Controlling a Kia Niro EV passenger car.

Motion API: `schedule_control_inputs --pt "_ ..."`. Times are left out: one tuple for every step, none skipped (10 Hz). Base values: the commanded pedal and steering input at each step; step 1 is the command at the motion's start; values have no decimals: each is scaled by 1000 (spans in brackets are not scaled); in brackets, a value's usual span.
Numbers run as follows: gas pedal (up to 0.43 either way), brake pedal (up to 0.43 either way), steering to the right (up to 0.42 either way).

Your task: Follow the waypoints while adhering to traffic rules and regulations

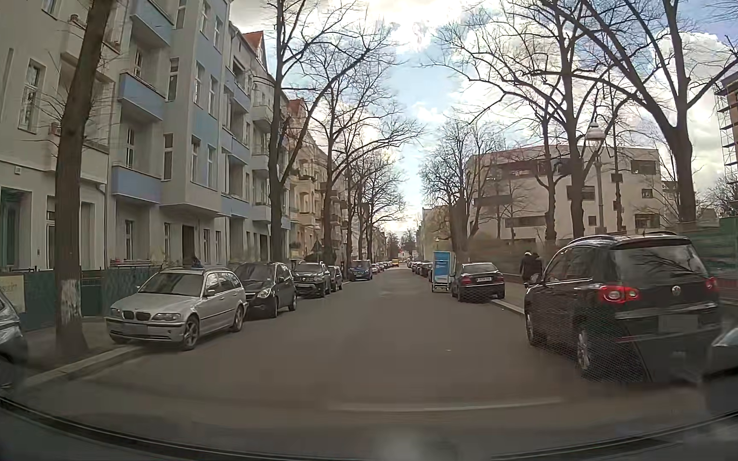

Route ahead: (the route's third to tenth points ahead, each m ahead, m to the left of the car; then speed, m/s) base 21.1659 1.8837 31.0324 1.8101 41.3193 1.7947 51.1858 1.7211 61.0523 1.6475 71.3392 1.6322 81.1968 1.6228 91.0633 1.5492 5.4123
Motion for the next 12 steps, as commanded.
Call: schedule_control_inputs --pt "110 30 -3" --pt "110 30 51" --pt "110 30 79" --pt "110 30 54" --pt "110 30 -3" --pt "118 30 -62" --pt "118 30 -41" --pt "118 37 40" --pt "110 30 90" --pt "110 37 75" --pt "110 30 26" --pt "110 30 -55"
